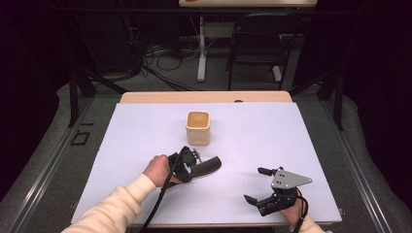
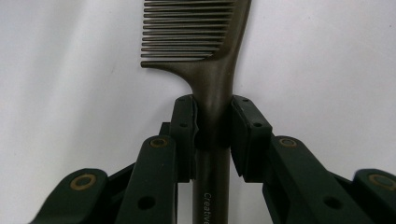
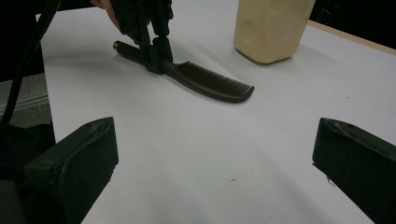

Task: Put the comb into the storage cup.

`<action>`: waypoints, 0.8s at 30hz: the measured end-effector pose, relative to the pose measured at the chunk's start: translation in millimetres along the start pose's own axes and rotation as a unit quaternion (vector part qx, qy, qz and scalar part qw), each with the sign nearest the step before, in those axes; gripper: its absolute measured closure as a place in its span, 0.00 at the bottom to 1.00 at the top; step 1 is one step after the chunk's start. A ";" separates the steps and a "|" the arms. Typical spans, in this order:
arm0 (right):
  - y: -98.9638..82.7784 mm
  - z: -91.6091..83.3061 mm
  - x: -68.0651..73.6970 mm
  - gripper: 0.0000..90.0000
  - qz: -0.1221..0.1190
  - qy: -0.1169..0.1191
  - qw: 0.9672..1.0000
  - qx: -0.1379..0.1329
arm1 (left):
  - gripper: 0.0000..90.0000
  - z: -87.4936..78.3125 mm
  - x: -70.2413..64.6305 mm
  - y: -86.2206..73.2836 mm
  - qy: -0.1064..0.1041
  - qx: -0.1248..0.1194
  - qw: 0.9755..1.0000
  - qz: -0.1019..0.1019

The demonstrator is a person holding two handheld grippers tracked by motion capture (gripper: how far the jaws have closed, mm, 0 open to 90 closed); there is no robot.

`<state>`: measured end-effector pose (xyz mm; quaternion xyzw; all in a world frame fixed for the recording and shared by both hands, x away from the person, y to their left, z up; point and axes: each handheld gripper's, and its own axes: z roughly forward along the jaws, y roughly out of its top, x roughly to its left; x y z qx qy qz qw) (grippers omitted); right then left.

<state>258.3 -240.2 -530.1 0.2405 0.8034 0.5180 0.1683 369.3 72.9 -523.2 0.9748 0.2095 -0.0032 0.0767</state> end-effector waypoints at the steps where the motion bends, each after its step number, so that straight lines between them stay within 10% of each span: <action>1: -0.1 0.1 0.1 0.00 0.002 0.000 1.000 0.000 | 0.81 -0.6 0.2 -0.4 0.000 -0.003 1.000 0.000; 24: -0.2 0.1 0.1 0.00 0.005 -0.003 1.000 0.001 | 0.81 -21.6 -5.3 -13.9 0.005 -0.078 0.997 -0.008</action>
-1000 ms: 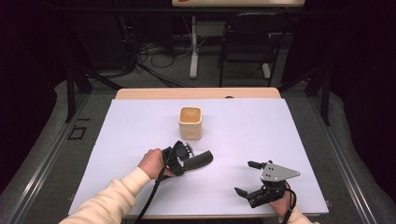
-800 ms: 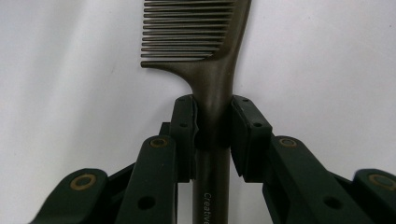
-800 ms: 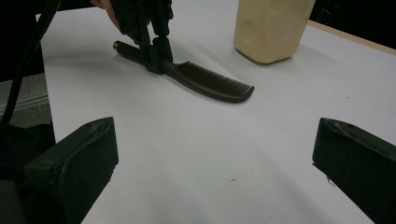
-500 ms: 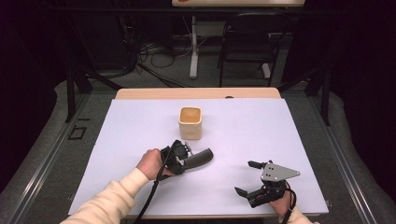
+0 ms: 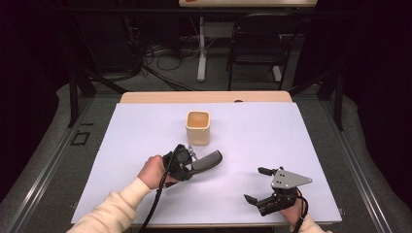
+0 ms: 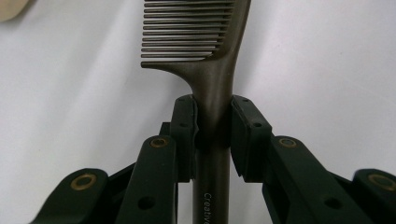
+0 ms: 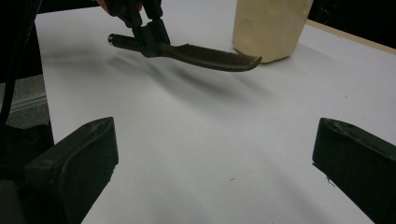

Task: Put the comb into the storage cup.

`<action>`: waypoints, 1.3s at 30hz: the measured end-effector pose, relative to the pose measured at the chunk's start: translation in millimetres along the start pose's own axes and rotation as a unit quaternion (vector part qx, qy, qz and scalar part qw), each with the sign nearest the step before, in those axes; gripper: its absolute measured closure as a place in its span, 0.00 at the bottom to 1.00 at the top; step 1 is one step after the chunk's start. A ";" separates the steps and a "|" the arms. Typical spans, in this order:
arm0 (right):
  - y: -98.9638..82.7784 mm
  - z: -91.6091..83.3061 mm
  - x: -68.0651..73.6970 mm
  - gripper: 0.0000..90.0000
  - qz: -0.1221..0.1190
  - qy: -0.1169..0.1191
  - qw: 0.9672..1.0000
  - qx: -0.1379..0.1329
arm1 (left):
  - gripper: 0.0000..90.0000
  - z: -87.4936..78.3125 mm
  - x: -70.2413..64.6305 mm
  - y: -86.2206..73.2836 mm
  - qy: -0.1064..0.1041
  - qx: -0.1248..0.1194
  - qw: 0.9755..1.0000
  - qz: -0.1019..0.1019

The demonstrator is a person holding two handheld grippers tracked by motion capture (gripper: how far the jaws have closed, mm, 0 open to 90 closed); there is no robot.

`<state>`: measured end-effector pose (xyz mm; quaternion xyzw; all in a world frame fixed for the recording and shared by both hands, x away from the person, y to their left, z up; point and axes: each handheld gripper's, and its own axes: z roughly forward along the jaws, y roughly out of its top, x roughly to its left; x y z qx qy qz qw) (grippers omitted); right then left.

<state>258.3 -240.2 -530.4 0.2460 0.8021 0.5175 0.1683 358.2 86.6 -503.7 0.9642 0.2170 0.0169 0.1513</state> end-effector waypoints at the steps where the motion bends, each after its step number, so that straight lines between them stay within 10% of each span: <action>1: 0.0 0.3 -0.2 0.00 -0.001 0.000 1.000 0.000 | 0.81 -0.7 -0.3 -0.5 0.001 -0.005 1.000 -0.001; 18: 0.0 0.0 -0.3 0.00 -0.002 0.000 1.000 0.002 | 0.81 -6.5 -4.4 -6.4 0.002 -0.060 0.998 -0.003; 39: -0.3 1.0 -0.1 0.00 0.000 0.000 1.000 0.002 | 0.81 -13.8 -7.0 -20.8 0.015 -0.136 0.990 -0.025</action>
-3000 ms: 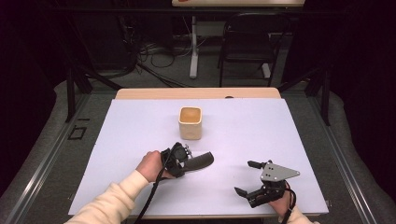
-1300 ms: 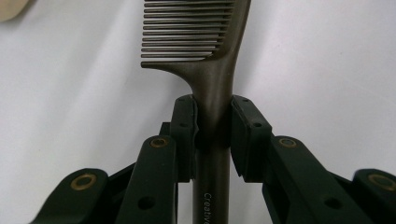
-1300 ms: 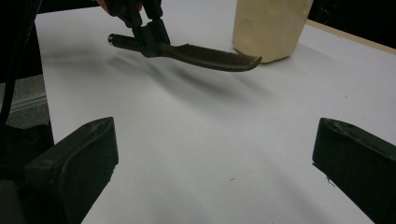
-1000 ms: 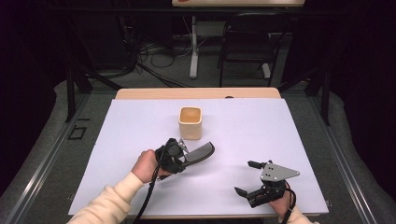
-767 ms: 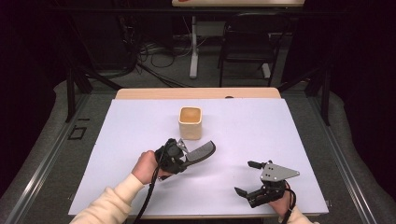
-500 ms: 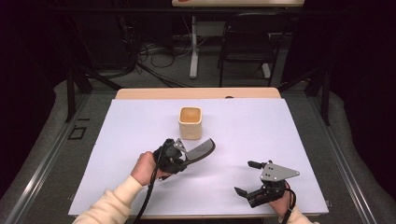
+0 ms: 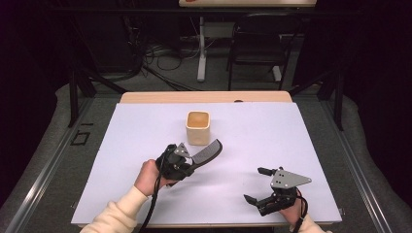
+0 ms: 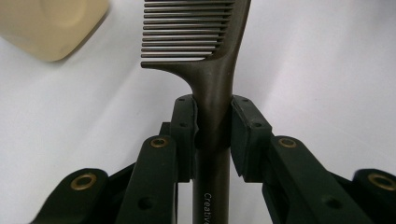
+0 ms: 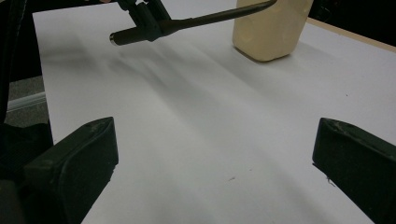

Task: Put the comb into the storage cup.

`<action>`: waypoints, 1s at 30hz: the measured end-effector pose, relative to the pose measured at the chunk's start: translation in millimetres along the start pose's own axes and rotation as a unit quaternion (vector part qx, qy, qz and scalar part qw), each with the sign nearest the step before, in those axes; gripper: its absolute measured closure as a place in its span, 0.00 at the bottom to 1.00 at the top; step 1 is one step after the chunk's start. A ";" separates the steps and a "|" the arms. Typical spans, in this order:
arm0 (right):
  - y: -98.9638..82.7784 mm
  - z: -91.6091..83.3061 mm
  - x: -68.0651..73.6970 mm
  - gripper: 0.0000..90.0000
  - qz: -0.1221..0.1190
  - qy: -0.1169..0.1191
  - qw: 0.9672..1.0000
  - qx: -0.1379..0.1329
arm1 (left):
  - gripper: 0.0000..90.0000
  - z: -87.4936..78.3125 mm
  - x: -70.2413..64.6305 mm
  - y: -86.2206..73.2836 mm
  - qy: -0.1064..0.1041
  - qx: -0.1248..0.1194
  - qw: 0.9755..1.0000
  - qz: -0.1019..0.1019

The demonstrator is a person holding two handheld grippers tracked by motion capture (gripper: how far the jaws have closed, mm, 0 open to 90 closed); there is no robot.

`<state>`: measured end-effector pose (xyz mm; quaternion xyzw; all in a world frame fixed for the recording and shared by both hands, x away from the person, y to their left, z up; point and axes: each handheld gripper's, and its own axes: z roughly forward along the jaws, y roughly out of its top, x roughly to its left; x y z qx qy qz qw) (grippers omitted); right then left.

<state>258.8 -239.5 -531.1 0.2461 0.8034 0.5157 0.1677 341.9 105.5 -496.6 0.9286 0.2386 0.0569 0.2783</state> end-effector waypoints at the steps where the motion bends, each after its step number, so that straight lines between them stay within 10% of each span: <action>1: -0.1 0.0 0.0 0.00 0.000 0.000 1.000 0.000 | 0.81 -0.3 -0.4 -0.5 0.000 -0.002 1.000 -0.001; 30: -0.1 -0.6 -0.3 0.00 0.000 0.000 1.000 0.000 | 0.81 -15.1 -1.9 -10.2 0.030 -0.096 0.995 -0.021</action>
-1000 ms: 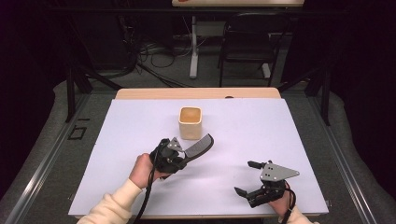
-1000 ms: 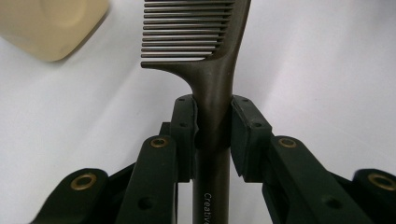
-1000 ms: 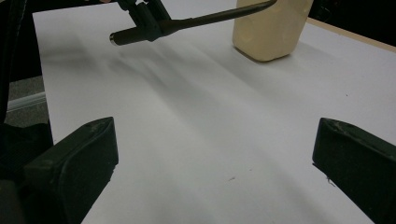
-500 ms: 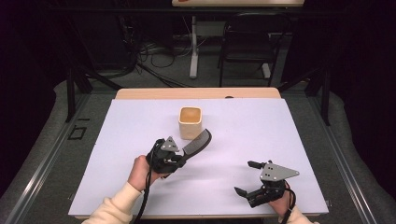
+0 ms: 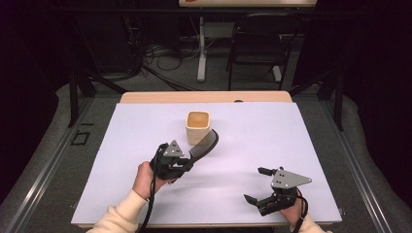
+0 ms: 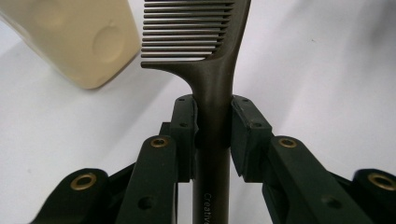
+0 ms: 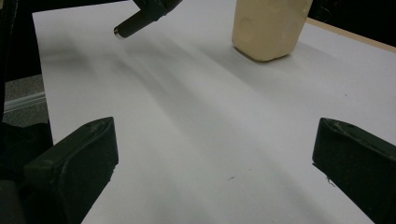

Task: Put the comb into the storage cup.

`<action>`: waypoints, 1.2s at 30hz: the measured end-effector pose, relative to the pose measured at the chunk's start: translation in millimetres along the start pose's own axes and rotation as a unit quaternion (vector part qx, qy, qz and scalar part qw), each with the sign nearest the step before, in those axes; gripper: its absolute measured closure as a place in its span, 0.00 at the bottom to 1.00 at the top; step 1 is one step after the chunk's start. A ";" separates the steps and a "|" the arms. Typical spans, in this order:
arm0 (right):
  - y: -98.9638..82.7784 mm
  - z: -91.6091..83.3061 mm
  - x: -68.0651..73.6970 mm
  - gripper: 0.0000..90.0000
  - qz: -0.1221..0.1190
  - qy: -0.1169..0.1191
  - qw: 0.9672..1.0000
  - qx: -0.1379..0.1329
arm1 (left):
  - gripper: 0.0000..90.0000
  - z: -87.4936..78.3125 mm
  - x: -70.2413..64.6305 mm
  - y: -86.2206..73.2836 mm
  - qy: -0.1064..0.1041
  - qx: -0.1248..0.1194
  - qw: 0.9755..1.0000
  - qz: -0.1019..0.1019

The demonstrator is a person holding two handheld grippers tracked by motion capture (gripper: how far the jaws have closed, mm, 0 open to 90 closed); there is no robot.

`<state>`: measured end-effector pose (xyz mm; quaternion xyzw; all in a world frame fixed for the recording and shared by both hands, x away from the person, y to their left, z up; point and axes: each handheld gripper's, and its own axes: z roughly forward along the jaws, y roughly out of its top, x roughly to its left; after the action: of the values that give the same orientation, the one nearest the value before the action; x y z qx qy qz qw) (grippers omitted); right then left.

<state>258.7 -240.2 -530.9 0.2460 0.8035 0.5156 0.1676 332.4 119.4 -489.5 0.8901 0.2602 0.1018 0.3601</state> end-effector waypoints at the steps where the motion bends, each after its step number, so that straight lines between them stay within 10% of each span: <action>1: 0.0 -0.2 0.0 0.00 0.001 0.001 1.000 0.001 | 0.81 -0.4 0.1 0.0 0.001 -0.001 1.000 0.000; 36: -0.5 0.9 0.0 0.00 0.003 -0.003 1.000 0.004 | 0.81 -11.2 4.1 5.0 0.029 -0.066 0.997 -0.005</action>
<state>259.1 -239.7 -531.8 0.2506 0.8041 0.5123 0.1681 333.7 125.2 -478.0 0.8599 0.2678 0.1432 0.4104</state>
